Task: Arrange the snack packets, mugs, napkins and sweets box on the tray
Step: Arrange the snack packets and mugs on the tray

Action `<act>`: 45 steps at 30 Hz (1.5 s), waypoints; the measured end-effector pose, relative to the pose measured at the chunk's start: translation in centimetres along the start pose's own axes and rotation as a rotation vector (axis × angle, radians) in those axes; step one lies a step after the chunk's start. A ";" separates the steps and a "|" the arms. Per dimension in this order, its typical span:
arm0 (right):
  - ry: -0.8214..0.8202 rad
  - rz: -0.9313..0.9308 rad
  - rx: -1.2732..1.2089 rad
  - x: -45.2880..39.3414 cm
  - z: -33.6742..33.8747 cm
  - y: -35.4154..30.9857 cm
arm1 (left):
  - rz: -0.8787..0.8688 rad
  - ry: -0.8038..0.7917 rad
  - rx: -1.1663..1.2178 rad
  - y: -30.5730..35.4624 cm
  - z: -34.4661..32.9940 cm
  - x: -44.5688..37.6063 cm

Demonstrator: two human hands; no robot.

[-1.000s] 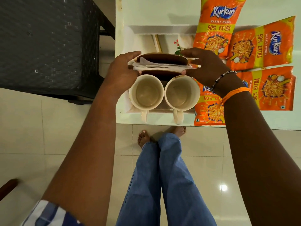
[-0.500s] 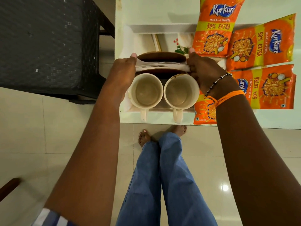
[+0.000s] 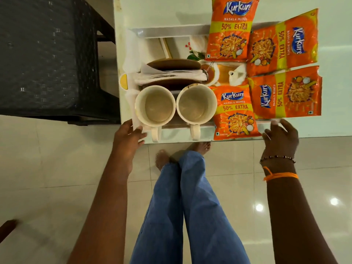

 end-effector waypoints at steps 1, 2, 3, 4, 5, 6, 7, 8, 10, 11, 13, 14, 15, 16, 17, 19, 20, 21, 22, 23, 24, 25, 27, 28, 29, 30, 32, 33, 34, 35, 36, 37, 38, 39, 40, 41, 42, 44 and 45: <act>-0.022 -0.002 -0.043 -0.3 0.0 0.5 | -0.007 -0.037 0.033 -0.4 0.0 0.1; -0.008 -0.006 -0.056 -0.5 0.0 0.6 | -0.016 -0.047 0.070 -0.7 -0.1 0.3; 0.018 -0.007 -0.068 -0.7 0.0 0.7 | -0.022 -0.045 0.098 -0.6 -0.1 0.3; 0.023 -0.007 -0.095 -1.2 0.1 0.8 | -0.024 -0.035 0.129 -0.4 -0.2 0.2; 0.010 -0.007 -0.103 -1.6 0.2 0.7 | -0.030 -0.024 0.136 -0.2 -0.2 0.0; -0.005 -0.017 -0.101 -2.0 0.3 0.6 | -0.040 -0.020 0.144 -0.1 -0.2 -0.3; -0.048 -0.015 -0.058 -2.2 0.3 0.3 | -0.044 -0.020 0.146 0.0 -0.2 -0.2; -0.088 -0.016 -0.022 -2.5 0.2 0.3 | -0.054 -0.014 0.148 -0.1 -0.3 -0.1; -0.153 -0.029 -0.015 -3.0 0.0 0.2 | -0.076 0.015 0.153 0.0 -0.3 0.0; -0.163 -0.038 -0.017 -3.2 0.0 0.2 | -0.090 0.029 0.153 0.0 -0.3 0.0; -0.190 -0.045 -0.031 -3.6 0.2 0.2 | -0.111 0.048 0.141 0.0 -0.2 -0.1; -0.202 -0.055 -0.035 -3.8 0.3 0.2 | -0.118 0.043 0.134 0.1 -0.3 -0.1; -0.209 -0.062 -0.042 -3.9 0.4 0.1 | -0.124 0.037 0.123 0.2 -0.4 -0.1; -0.207 -0.052 -0.031 -4.0 0.6 0.0 | -0.133 0.033 0.112 0.3 -0.5 -0.1; -0.203 -0.044 -0.024 -4.3 0.8 -0.3 | -0.146 0.022 0.094 0.6 -0.8 -0.1; -0.198 -0.038 -0.021 -4.9 1.1 -0.9 | -0.176 0.003 0.086 1.6 -1.6 -0.1; -0.197 -0.041 -0.029 -5.3 1.3 -1.3 | -0.192 -0.006 0.083 2.2 -2.2 -0.1; -0.194 -0.042 -0.030 -5.9 1.5 -1.7 | -0.207 -0.016 0.076 2.8 -2.9 0.0; -0.191 -0.030 -0.020 -6.7 1.7 -2.2 | -0.217 -0.026 0.076 3.5 -3.8 -0.1; -0.193 -0.015 0.004 -7.3 1.9 -2.8 | -0.222 -0.033 0.080 4.1 -4.7 -0.1; -0.198 0.008 0.017 -8.1 2.0 -3.6 | -0.225 -0.039 0.089 4.8 -5.8 -0.1; -0.204 0.030 0.011 -9.0 2.1 -4.4 | -0.227 -0.046 0.094 5.5 -7.0 0.0; -0.184 0.030 -0.037 -11.1 2.5 -5.8 | -0.230 -0.069 0.087 6.8 -9.6 0.2; -0.167 0.018 -0.060 -12.3 2.9 -6.7 | -0.226 -0.080 0.084 7.3 -11.0 0.2; -0.162 0.012 -0.063 -13.6 3.3 -7.5 | -0.224 -0.084 0.086 7.8 -12.4 0.3; -0.167 0.009 -0.051 -15.0 3.6 -8.4 | -0.224 -0.083 0.090 8.2 -13.9 0.4; -0.184 -0.026 -0.024 -18.0 4.1 -10.2 | -0.223 -0.085 0.100 9.2 -17.1 0.6; -0.193 -0.041 -0.020 -19.6 4.4 -11.0 | -0.216 -0.084 0.109 9.6 -18.6 0.7; -0.199 -0.045 -0.021 -21.0 4.8 -11.7 | -0.210 -0.084 0.120 10.0 -20.1 0.7; -0.206 -0.043 -0.022 -22.4 5.1 -12.5 | -0.205 -0.083 0.129 10.4 -21.5 0.7; -0.214 -0.039 -0.023 -23.3 5.2 -12.9 | -0.203 -0.078 0.129 10.7 -22.5 0.7; -0.228 -0.035 -0.028 -24.2 5.3 -13.5 | -0.200 -0.070 0.125 11.1 -23.6 0.8; -0.240 -0.030 -0.040 -25.0 5.3 -14.0 | -0.196 -0.060 0.123 11.3 -24.5 0.8; -0.245 -0.027 -0.069 -25.7 5.4 -14.4 | -0.193 -0.050 0.124 11.5 -25.3 0.9; -0.244 -0.028 -0.102 -26.3 5.4 -14.7 | -0.190 -0.040 0.130 11.6 -26.1 1.1; -0.237 -0.031 -0.124 -26.6 5.4 -14.9 | -0.188 -0.029 0.133 11.7 -26.5 1.2; -0.232 -0.035 -0.124 -27.0 5.4 -15.2 | -0.187 -0.017 0.134 11.7 -27.0 1.3; -0.241 -0.048 -0.114 -27.5 5.5 -15.4 | -0.181 0.006 0.135 11.5 -27.7 1.5; -0.247 -0.059 -0.111 -27.7 5.5 -15.5 | -0.179 0.014 0.138 11.3 -27.8 1.6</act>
Point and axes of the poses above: each hand's wrist, its own x-axis away from the middle knuckle, its own z-axis out of the back of the hand, y = z × x, the point moved 4 cm from there along -x, towards the middle knuckle, and after that the axes turned 3 degrees about x, right-handed, at the moved point
